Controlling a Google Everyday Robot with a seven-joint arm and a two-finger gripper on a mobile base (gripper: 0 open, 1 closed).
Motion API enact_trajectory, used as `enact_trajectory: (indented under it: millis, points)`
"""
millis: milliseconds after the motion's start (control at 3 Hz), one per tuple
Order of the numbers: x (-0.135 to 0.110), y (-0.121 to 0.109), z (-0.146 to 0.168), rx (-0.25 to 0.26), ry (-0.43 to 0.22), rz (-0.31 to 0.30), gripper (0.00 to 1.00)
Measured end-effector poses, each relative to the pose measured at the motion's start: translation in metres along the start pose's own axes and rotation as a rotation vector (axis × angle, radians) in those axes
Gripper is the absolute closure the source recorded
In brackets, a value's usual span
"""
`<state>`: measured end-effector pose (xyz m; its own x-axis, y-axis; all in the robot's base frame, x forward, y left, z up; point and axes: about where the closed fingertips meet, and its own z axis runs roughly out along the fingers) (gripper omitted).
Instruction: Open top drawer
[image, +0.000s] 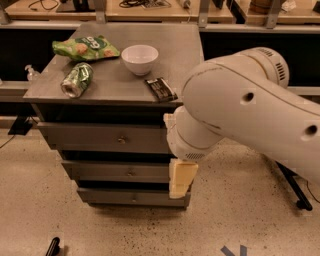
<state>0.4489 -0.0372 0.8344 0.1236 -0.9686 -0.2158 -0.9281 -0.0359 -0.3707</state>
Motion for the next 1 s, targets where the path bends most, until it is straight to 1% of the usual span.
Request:
enact_trajectory:
  millis: [333,667,1000]
  points:
    - [-0.005,0.000,0.037,-0.029,0.007,-0.001,0.00]
    - [-0.010,-0.017,0.101,0.002,0.034,0.011,0.00]
    - [-0.009,-0.029,0.115,0.042,0.063,0.062,0.00]
